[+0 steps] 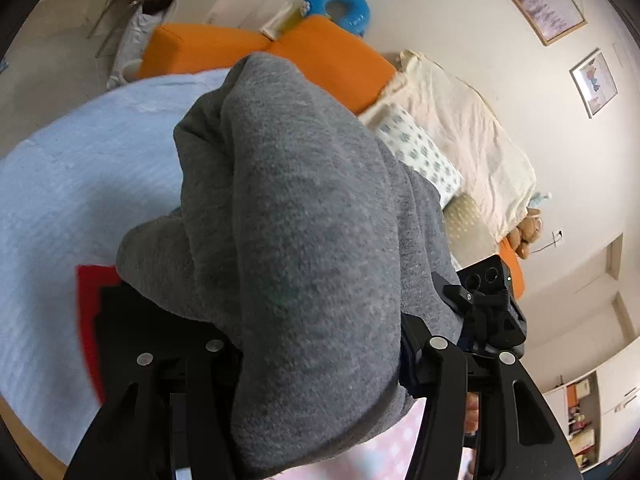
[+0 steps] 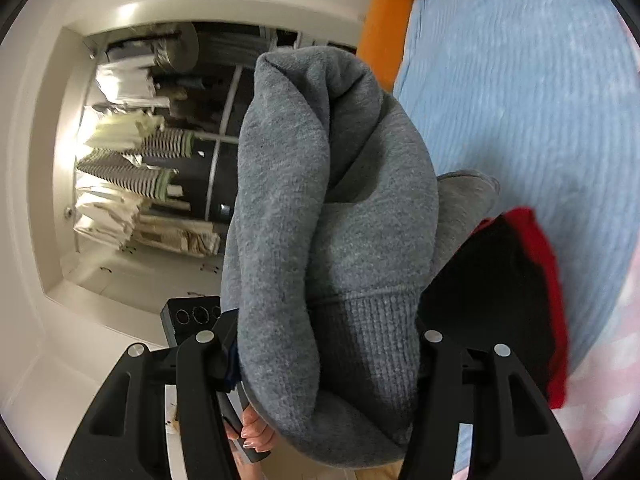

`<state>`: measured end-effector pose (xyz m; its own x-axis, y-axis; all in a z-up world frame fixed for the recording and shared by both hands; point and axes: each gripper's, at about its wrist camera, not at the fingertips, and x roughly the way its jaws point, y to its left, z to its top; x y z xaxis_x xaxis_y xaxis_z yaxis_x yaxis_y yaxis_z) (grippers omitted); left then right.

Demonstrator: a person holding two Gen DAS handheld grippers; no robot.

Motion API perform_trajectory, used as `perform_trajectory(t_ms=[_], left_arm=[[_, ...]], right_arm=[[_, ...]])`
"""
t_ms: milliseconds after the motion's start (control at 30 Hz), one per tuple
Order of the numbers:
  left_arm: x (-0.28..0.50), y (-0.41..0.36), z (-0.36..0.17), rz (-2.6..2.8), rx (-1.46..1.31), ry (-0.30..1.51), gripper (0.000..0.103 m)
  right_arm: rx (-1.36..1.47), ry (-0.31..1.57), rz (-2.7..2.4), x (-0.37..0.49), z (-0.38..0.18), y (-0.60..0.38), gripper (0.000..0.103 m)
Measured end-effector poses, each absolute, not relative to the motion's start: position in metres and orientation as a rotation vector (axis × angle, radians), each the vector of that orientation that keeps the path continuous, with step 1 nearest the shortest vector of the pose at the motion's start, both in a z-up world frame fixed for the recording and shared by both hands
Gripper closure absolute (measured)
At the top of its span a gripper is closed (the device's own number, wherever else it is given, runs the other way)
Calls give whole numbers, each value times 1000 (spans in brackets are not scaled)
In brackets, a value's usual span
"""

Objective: Fold large clothes
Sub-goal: 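Lift the grey bundle with both tools and carry it toward the red and black stack, then lower the grey bundle onto the black and red stack and open both tools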

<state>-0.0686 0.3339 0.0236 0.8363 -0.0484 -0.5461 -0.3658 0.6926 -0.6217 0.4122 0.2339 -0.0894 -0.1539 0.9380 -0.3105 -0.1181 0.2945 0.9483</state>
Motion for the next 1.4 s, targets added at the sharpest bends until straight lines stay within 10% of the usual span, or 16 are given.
perform_trajectory(t_ms=[600, 733, 1067, 1133, 1200, 1400], left_arm=[[-139, 346, -168, 96, -999, 603, 38], [-142, 342, -171, 48, -978, 592, 25], [-236, 360, -97, 167, -955, 418, 12], [-232, 356, -63, 150, -888, 382, 12], [-208, 347, -38, 100, -834, 368, 12], [-104, 327, -38, -58, -810, 503, 12]], right_arm=[[698, 1593, 1076, 323, -231, 228, 44], [580, 1597, 1115, 322, -222, 228, 25], [427, 1287, 1103, 335, -102, 164, 22], [412, 1146, 1168, 329, -69, 168, 31], [360, 1092, 1202, 327, -48, 187, 75], [413, 1191, 1214, 356, -87, 228, 77]])
